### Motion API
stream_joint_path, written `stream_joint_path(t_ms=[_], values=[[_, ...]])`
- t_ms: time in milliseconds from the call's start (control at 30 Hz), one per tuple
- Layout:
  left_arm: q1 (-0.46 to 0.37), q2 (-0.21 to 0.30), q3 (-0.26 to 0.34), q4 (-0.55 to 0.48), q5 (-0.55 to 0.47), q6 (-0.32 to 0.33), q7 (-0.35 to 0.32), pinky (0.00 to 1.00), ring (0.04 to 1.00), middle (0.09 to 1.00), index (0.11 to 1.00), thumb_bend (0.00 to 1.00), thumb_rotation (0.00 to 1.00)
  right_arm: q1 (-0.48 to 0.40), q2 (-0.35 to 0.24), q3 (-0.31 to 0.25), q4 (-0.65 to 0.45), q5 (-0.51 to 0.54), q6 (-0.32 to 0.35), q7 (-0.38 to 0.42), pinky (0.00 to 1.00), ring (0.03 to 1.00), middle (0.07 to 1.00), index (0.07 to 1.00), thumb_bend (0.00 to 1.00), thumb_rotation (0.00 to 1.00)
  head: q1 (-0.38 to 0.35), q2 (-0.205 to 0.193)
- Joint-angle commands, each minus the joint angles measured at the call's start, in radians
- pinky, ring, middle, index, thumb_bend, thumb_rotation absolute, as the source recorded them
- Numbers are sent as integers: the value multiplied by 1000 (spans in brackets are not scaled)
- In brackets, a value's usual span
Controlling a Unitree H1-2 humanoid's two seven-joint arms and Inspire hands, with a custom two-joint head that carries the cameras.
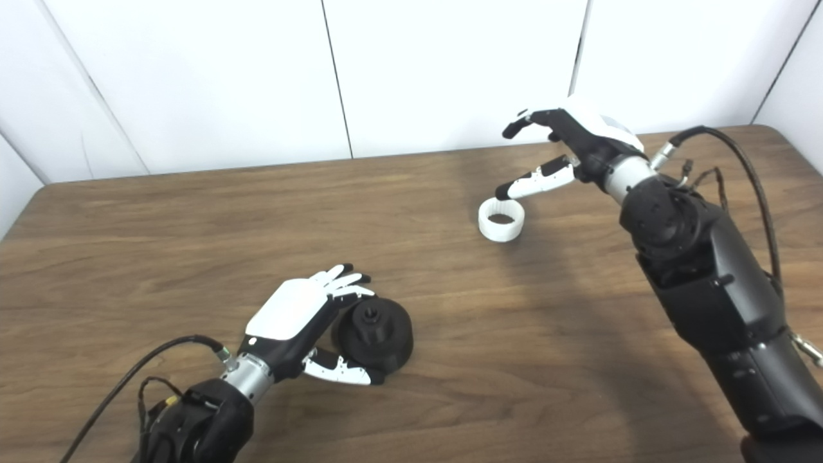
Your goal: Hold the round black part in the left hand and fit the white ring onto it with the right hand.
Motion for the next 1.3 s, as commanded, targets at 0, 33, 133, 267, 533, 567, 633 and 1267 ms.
stream_joint_path(t_ms=[0, 33, 133, 267, 533, 567, 633, 1267], values=[[12, 24, -10, 15, 34, 11, -23, 950, 982, 915, 684, 768, 440, -61, -6, 5, -4, -17, -20, 7, 783, 906, 881, 726, 868, 325, -1, 1], [13, 23, -10, 14, 34, 12, -24, 950, 983, 915, 685, 767, 440, -64, -6, 11, 2, -22, -16, 15, 789, 911, 883, 730, 864, 328, -1, 1], [15, 23, -9, 12, 31, 13, -23, 949, 982, 915, 685, 769, 434, -68, -3, 21, 24, -25, -23, 24, 788, 912, 887, 731, 852, 310, 0, 0], [16, 22, -8, 11, 28, 11, -18, 946, 980, 912, 680, 772, 421, -74, 2, 47, 67, -53, -28, 26, 780, 910, 890, 740, 842, 321, 4, 2], [17, 24, -5, 1, 26, 21, -27, 961, 986, 918, 687, 762, 420, -70, 13, 72, 136, -78, -43, 20, 823, 928, 899, 746, 850, 346, 3, 2], [17, 24, -5, 0, 24, 23, -28, 963, 987, 919, 687, 762, 419, -70, 14, 75, 143, -79, -45, 20, 826, 929, 898, 746, 850, 344, 3, 2], [18, 24, -4, -1, 22, 23, -28, 965, 988, 920, 687, 763, 416, -69, 15, 77, 159, -81, -53, 15, 835, 931, 894, 747, 845, 342, 3, 3], [29, 22, -3, -23, 28, 30, -30, 953, 985, 918, 688, 761, 407, -55, 38, 73, 234, -82, -83, -2, 842, 944, 907, 748, 841, 350, 10, 2]])
